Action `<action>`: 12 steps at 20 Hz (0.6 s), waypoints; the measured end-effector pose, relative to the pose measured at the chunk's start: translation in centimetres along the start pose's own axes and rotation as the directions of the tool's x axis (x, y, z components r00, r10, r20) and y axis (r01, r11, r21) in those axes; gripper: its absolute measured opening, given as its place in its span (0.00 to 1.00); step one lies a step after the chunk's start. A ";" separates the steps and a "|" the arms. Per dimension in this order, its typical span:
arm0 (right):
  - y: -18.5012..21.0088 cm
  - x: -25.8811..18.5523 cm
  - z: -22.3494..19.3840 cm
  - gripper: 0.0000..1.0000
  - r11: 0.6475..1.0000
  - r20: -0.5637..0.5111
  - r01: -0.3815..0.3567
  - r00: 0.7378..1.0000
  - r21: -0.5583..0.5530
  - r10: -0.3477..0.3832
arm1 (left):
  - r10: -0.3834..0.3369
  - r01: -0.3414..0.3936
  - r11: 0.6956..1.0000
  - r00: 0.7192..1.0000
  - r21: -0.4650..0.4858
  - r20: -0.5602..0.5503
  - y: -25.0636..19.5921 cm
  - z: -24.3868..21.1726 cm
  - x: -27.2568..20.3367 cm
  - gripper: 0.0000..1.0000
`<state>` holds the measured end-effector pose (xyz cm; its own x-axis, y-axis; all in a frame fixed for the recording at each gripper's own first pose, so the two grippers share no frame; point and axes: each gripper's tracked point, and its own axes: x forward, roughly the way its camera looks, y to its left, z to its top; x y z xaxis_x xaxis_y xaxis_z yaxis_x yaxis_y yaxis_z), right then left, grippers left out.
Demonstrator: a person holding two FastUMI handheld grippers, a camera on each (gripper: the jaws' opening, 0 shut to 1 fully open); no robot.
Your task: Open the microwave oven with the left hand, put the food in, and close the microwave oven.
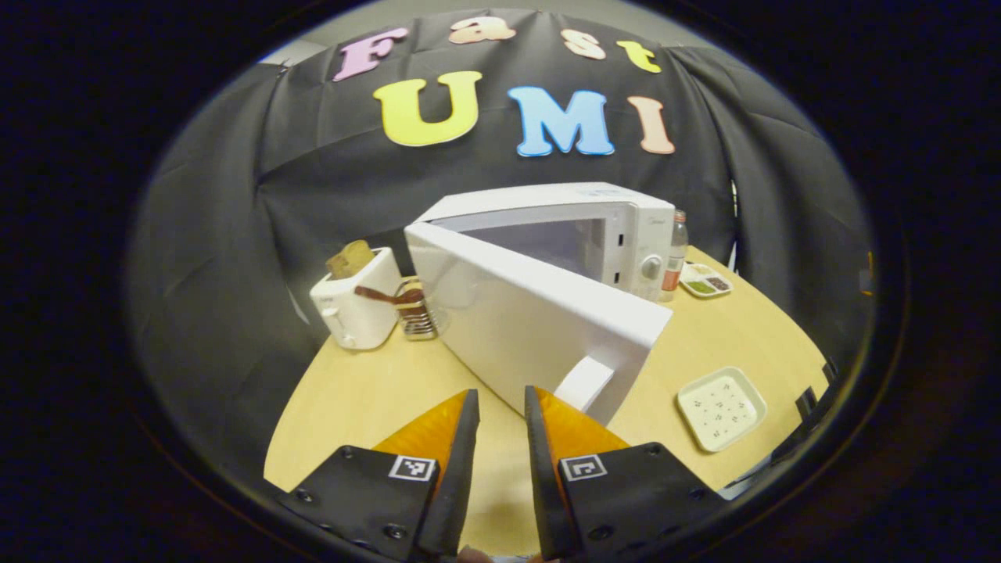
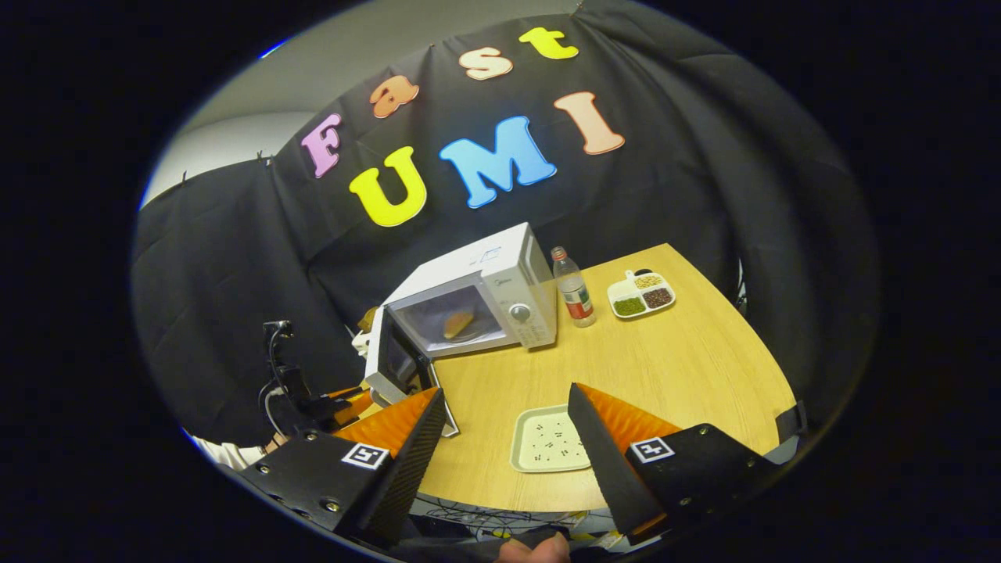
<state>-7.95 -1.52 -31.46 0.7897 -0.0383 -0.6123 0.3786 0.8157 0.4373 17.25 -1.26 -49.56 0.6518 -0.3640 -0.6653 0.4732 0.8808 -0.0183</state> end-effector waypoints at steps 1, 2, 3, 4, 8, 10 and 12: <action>-0.4 0.7 0.5 0.96 1.000 -0.009 0.012 1.000 0.018 -0.012 | -0.028 0.028 0.999 1.000 0.017 0.013 -1.2 0.7 1.1 0.45; -0.5 1.0 0.5 0.96 0.999 -0.015 0.027 1.000 0.033 -0.026 | -0.056 0.055 0.998 0.998 0.036 0.020 -2.2 1.3 2.2 0.42; -0.8 1.5 0.7 0.96 0.998 -0.016 0.049 0.999 0.039 -0.048 | -0.079 0.078 0.996 0.997 0.051 0.024 -3.2 2.0 3.4 0.44; -0.9 1.7 0.6 0.96 0.997 0.000 0.072 0.997 0.043 -0.072 | -0.100 0.098 0.993 0.995 0.062 0.029 -3.9 2.7 4.6 0.45; -0.8 4.5 1.6 0.96 0.988 0.006 0.144 0.989 0.061 -0.145 | -0.176 0.169 0.980 0.983 0.106 0.060 -6.5 5.0 9.5 0.48; -0.7 5.5 1.8 0.96 0.984 -0.003 0.169 0.986 0.056 -0.169 | -0.212 0.204 0.971 0.975 0.125 0.058 -7.5 5.4 11.7 0.46; -1.0 6.5 1.8 0.96 0.979 -0.007 0.197 0.980 0.055 -0.197 | -0.243 0.231 0.962 0.968 0.146 0.067 -8.3 6.2 13.7 0.53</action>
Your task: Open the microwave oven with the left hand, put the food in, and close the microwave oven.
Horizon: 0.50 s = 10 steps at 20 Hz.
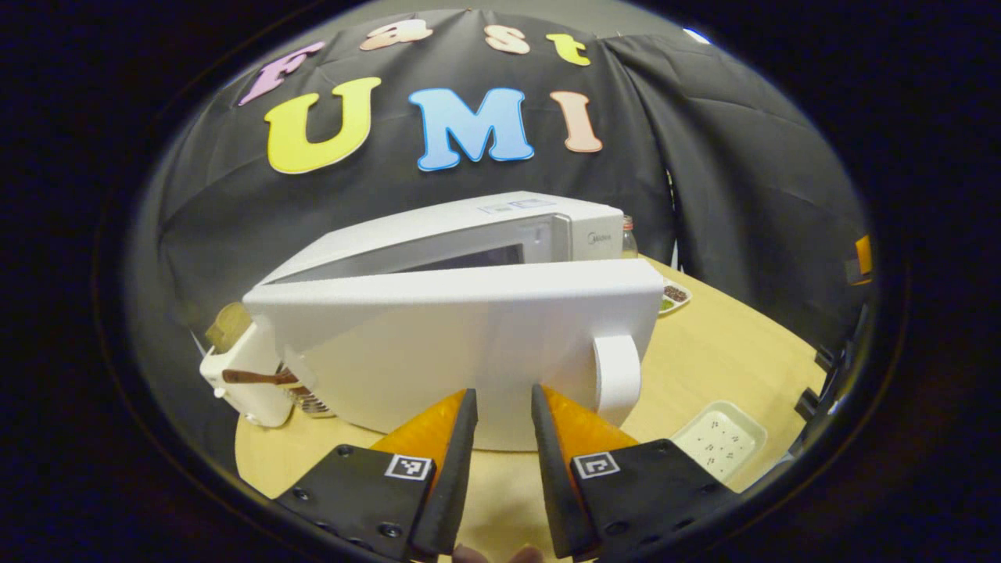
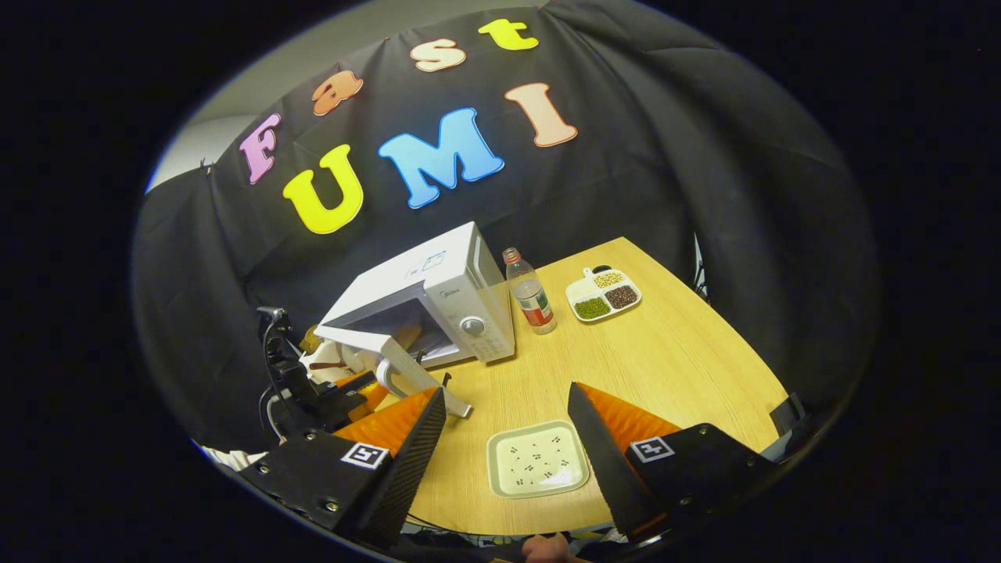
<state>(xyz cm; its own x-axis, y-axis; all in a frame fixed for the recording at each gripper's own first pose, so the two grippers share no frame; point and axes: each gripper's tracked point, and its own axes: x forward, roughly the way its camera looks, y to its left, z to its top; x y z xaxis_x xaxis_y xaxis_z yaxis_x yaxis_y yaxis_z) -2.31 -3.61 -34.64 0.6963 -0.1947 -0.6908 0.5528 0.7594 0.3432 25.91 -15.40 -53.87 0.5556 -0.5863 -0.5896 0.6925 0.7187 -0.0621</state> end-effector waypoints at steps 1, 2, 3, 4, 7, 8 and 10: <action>0.0 0.5 -0.2 0.96 1.000 -0.013 0.009 1.000 0.004 -0.009 | -0.008 0.008 1.000 1.000 0.014 0.000 0.1 0.4 0.9 0.52; 0.2 0.9 -0.5 0.96 1.000 -0.020 0.011 1.000 0.005 -0.011 | -0.016 0.016 1.000 1.000 0.021 0.004 0.3 0.7 1.7 0.52; -0.2 1.8 0.2 0.96 1.000 -0.026 0.024 0.999 0.005 -0.024 | -0.021 0.021 1.000 1.000 0.023 0.018 0.4 1.4 2.3 0.51; -0.3 2.2 0.1 0.96 0.999 -0.030 0.033 0.999 0.008 -0.033 | -0.028 0.027 0.999 0.999 0.022 0.025 0.7 1.9 3.1 0.52; -0.3 3.0 0.2 0.96 0.999 -0.036 0.047 0.998 0.025 -0.046 | -0.035 0.035 0.999 0.999 0.012 0.037 1.3 3.1 5.3 0.52; -0.5 3.0 0.2 0.96 0.998 -0.037 0.054 0.998 0.023 -0.053 | -0.035 0.034 0.999 0.998 0.012 0.042 1.4 3.6 5.8 0.53; -0.6 3.5 0.6 0.96 0.998 -0.033 0.066 0.997 0.017 -0.065 | -0.036 0.036 0.999 0.998 0.010 0.056 1.9 4.6 6.4 0.52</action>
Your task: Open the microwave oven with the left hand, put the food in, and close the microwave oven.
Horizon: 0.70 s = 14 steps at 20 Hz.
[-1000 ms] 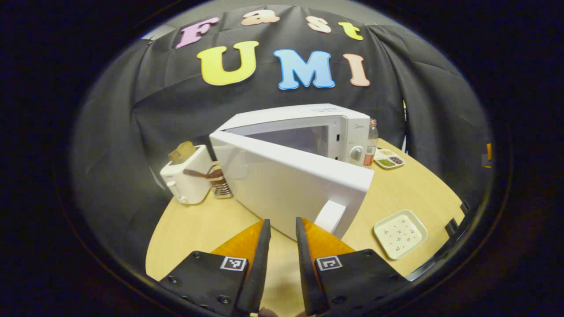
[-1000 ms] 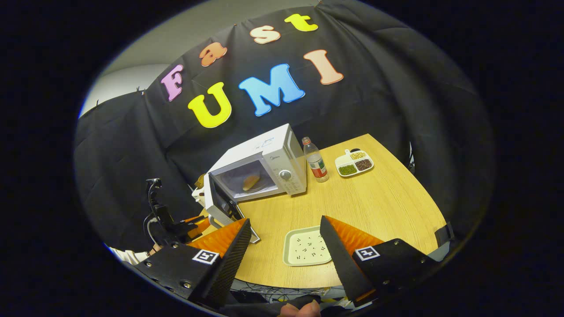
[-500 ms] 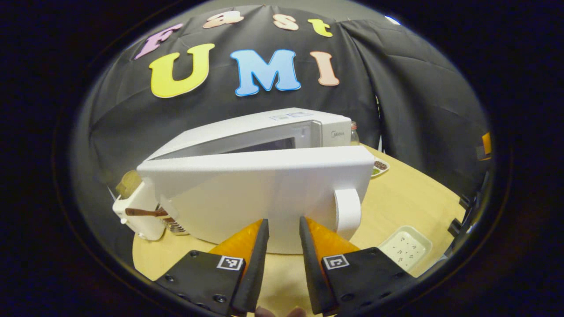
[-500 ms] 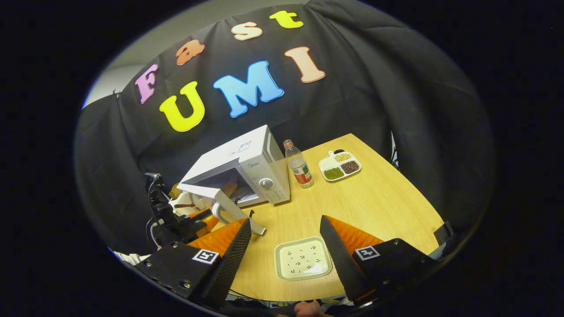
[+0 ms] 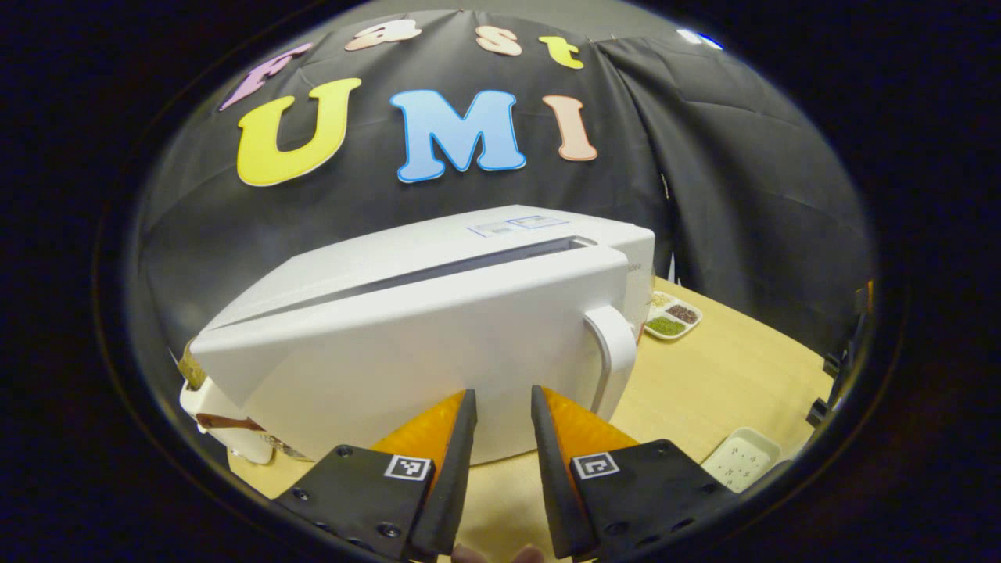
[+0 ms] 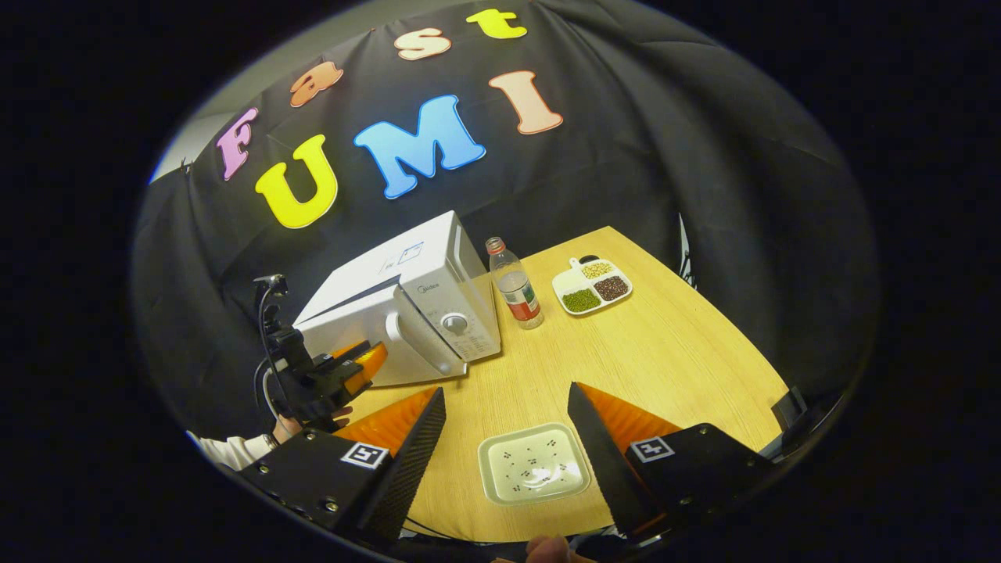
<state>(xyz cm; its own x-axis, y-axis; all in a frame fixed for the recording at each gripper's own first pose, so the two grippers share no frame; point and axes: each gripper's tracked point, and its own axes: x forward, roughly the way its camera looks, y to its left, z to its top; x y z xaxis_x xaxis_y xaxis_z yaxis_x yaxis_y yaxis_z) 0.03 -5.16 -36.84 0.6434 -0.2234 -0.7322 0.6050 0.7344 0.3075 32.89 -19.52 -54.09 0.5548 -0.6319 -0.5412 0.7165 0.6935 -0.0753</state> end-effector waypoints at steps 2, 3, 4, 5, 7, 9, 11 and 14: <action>-0.3 0.4 0.1 0.96 1.000 -0.006 0.011 1.000 0.004 -0.011 | -0.028 0.028 0.999 1.000 -0.024 -0.007 -0.5 -0.1 0.7 0.51; -0.5 0.6 0.4 0.96 1.000 -0.006 0.012 1.000 0.013 -0.012 | -0.034 0.033 0.999 0.999 -0.035 -0.012 -0.9 -0.3 0.8 0.49; -0.6 0.7 0.5 0.96 1.000 -0.006 0.014 1.000 0.021 -0.014 | -0.037 0.037 0.998 0.999 -0.041 -0.013 -1.0 -0.3 1.1 0.47; -0.6 0.8 0.8 0.96 1.000 -0.006 0.014 1.000 0.024 -0.014 | -0.035 0.034 0.998 0.999 -0.050 -0.006 -0.9 -0.2 1.0 0.51; -1.0 1.3 1.0 0.96 1.000 -0.007 0.022 1.000 0.011 -0.022 | -0.036 0.036 0.996 0.999 -0.081 -0.003 -1.0 -0.2 1.2 0.51; -1.1 1.7 1.4 0.96 1.000 -0.009 0.026 1.000 0.011 -0.026 | -0.055 0.054 0.994 0.998 -0.097 -0.007 -1.4 -0.3 1.4 0.51; -1.1 2.0 1.3 0.96 1.000 -0.016 0.022 1.000 0.014 -0.022 | -0.080 0.078 0.990 0.997 -0.114 -0.014 -2.0 -0.4 1.9 0.53; -1.3 2.2 1.2 0.96 1.000 -0.023 0.022 0.999 0.002 -0.022 | -0.066 0.066 0.994 0.998 -0.089 -0.006 -1.6 0.2 2.9 0.51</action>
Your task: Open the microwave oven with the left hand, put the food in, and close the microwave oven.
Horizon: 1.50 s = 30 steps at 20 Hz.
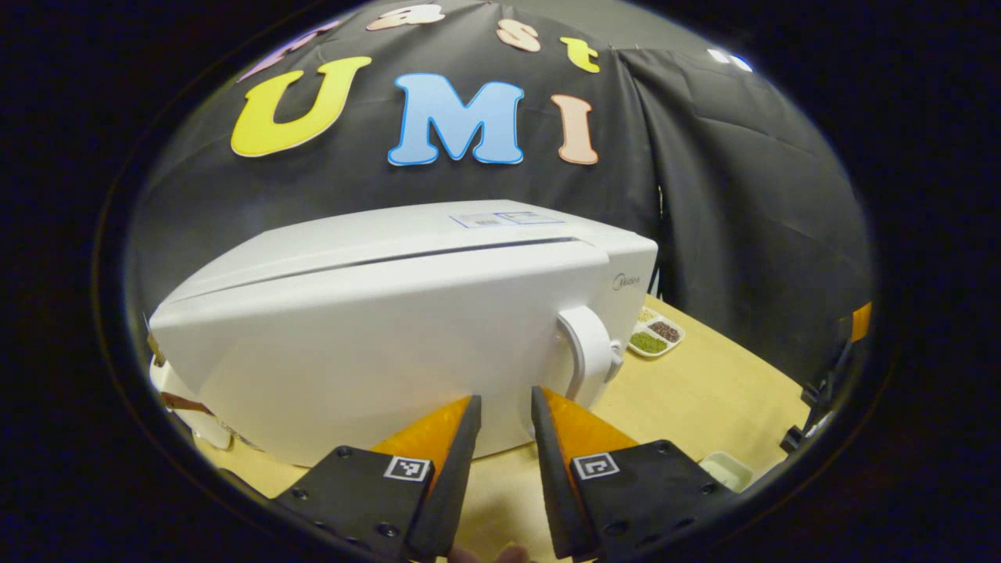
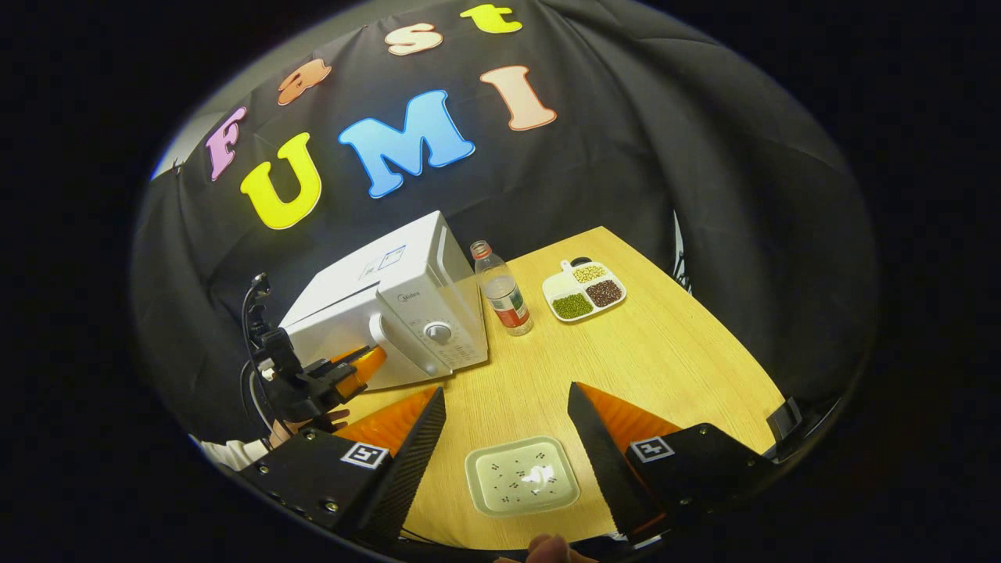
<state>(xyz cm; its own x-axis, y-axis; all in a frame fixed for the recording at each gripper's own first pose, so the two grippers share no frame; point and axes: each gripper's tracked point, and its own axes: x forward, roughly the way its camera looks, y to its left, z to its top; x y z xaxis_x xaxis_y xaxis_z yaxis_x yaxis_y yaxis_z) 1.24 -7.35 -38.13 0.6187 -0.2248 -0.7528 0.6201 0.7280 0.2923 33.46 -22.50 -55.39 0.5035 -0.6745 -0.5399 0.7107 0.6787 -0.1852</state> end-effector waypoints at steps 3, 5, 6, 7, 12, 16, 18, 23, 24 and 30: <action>-0.4 -0.3 0.1 0.96 1.000 -0.001 -0.003 1.000 -0.007 0.003 | -0.045 0.044 0.998 0.999 -0.041 -0.013 -1.2 0.1 0.1 0.53; -0.6 -0.4 0.3 0.96 1.000 0.004 -0.004 1.000 -0.007 0.004 | -0.021 0.020 0.998 1.000 -0.057 -0.017 -1.2 0.1 -0.2 0.55; -0.8 -0.6 0.3 0.96 1.000 0.006 -0.008 1.000 -0.008 0.008 | -0.004 0.003 0.998 1.000 -0.062 -0.020 -1.2 0.1 -0.3 0.55; -0.9 -0.7 0.5 0.96 1.000 0.007 -0.014 1.000 -0.010 0.014 | 0.014 -0.016 0.998 1.000 -0.062 -0.023 -1.2 0.1 -0.5 0.55; -1.3 -1.9 1.3 0.96 0.997 0.025 -0.079 0.997 -0.022 0.079 | 0.033 -0.033 0.998 0.999 -0.062 0.010 -2.3 2.1 -4.9 0.63; -1.5 -4.0 2.7 0.96 0.984 0.051 -0.166 0.984 -0.067 0.170 | 0.120 -0.114 0.990 0.991 -0.085 0.063 -3.3 4.5 -11.6 0.65; -1.8 -5.8 4.0 0.96 0.969 0.074 -0.219 0.971 -0.116 0.228 | 0.164 -0.153 0.982 0.981 -0.111 0.099 -4.9 5.9 -15.9 0.68; -4.0 -11.9 9.7 0.96 0.922 0.208 -0.228 0.931 -0.313 0.300 | 0.294 -0.254 0.946 0.934 -0.201 0.202 -9.6 11.2 -28.1 0.75; -3.8 -13.0 10.7 0.96 0.909 0.241 -0.236 0.914 -0.342 0.328 | 0.321 -0.275 0.939 0.917 -0.207 0.237 -10.4 12.6 -31.0 0.75; 0.6 -18.6 16.8 0.97 0.835 0.364 -0.207 0.828 -0.510 0.427 | 0.417 -0.403 0.907 0.806 -0.127 0.420 -13.9 22.9 -46.7 0.80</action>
<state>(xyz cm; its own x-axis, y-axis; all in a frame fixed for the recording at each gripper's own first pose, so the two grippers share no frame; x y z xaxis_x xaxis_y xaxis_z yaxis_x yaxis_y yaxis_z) -1.81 -13.59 -14.07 0.9526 -0.1112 -0.2833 0.1444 0.9845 0.0991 11.32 -7.10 -8.85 0.9085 -0.3829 -0.1672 0.3793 0.9237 -0.0547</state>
